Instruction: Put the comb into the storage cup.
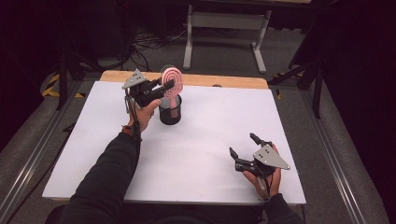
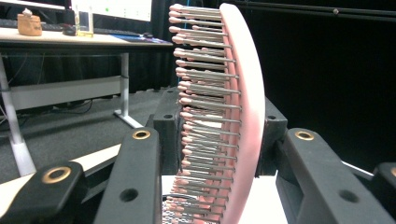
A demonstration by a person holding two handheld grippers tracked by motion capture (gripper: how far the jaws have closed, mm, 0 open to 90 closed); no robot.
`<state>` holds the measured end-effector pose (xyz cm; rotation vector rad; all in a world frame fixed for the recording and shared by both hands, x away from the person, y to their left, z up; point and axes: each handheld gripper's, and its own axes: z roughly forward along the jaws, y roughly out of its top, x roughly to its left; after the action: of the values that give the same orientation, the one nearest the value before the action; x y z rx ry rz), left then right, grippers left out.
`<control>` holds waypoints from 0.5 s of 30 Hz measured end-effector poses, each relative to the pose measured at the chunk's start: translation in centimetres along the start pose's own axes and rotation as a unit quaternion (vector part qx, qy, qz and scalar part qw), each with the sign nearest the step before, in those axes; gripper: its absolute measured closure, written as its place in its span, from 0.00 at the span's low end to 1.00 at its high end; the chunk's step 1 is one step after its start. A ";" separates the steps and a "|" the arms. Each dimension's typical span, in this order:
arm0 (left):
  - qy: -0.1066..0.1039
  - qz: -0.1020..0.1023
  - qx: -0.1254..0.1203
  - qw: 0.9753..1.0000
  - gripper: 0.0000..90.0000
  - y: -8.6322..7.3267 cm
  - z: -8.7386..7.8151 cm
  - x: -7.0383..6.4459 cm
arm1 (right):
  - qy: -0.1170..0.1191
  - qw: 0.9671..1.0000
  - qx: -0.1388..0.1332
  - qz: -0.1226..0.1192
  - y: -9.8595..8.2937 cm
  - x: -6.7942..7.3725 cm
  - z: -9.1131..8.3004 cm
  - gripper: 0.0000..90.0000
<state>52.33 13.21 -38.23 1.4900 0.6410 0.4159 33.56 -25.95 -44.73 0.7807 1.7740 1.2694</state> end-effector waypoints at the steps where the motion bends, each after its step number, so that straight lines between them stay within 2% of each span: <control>1: 0.001 -0.001 0.004 1.000 0.70 -0.1 0.0 0.0 | 0.000 1.000 0.001 0.000 0.0 0.0 0.0 0.15; 9: -0.002 -0.010 0.014 1.000 0.70 -0.5 0.3 0.1 | -0.005 1.000 0.010 -0.005 0.0 0.2 0.2 0.16; 15: -0.011 -0.011 0.014 1.000 0.69 -0.6 0.2 0.0 | -0.020 1.000 0.018 -0.007 0.0 0.2 0.3 0.16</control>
<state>52.32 13.03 -38.79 1.5120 0.6473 0.3745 33.68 -25.67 -44.85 0.8068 1.7714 1.2080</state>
